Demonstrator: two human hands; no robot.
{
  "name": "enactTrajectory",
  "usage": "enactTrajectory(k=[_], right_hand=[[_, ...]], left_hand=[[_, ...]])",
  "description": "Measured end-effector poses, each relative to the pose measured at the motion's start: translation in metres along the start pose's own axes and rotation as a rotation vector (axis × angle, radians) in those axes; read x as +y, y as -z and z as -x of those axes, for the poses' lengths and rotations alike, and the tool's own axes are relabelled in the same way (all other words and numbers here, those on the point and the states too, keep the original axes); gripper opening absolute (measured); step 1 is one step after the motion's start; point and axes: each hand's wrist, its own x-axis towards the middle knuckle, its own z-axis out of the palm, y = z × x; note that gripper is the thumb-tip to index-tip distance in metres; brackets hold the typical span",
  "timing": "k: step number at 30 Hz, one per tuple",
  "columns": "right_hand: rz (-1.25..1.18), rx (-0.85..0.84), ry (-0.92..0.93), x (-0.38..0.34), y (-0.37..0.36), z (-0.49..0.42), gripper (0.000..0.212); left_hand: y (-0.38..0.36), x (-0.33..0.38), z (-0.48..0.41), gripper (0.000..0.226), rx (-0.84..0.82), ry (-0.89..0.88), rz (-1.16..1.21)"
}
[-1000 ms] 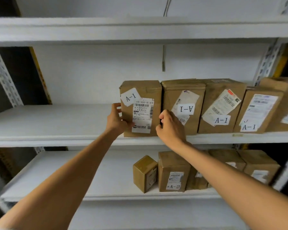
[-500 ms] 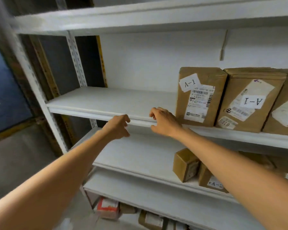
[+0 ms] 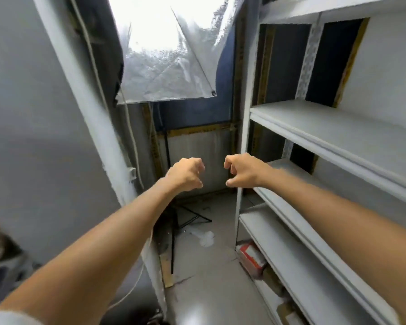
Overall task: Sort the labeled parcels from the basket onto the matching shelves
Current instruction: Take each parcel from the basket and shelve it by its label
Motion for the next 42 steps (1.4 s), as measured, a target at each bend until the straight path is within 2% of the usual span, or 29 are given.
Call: enactTrajectory(k=[5, 10, 14, 17, 21, 27, 31, 34, 38, 42], right_hand=[[-0.065, -0.142, 0.296, -0.094, -0.060, 0.004, 0.043], [-0.086, -0.330, 0.605, -0.230, -0.131, 0.045, 0.039], [-0.070, -0.422, 0.916, -0.346, -0.175, 0.126, 0.033], [-0.008, -0.523, 1.108, -0.416, -0.203, 0.182, 0.024], [0.054, -0.615, 1.279, -0.505, -0.230, 0.240, 0.041], [0.093, -0.651, 1.415, -0.617, -0.260, 0.310, 0.043], [0.059, -0.681, 1.441, -0.671, -0.281, 0.339, 0.041], [0.063, -0.720, 1.430, -0.697, -0.301, 0.351, 0.042], [0.142, -0.758, 1.434, -0.712, -0.334, 0.354, 0.042], [0.204, -0.794, 1.429, -0.731, -0.363, 0.340, 0.053]], left_hand=[[-0.009, -0.077, 0.131, 0.047, 0.052, 0.340, 0.085], [-0.028, -0.125, 0.313, 0.043, 0.197, 0.703, 0.156], [-0.035, -0.141, 0.473, 0.020, 0.247, 0.954, 0.125], [-0.037, -0.145, 0.577, 0.037, 0.276, 1.114, 0.106], [-0.040, -0.157, 0.688, 0.035, 0.279, 1.307, 0.098], [-0.037, -0.174, 0.798, 0.049, 0.314, 1.477, 0.160], [-0.031, -0.200, 0.854, 0.046, 0.384, 1.529, 0.214], [-0.037, -0.220, 0.880, 0.045, 0.395, 1.532, 0.249], [-0.057, -0.246, 0.897, 0.047, 0.329, 1.544, 0.341], [-0.073, -0.277, 0.901, 0.047, 0.307, 1.550, 0.398]])
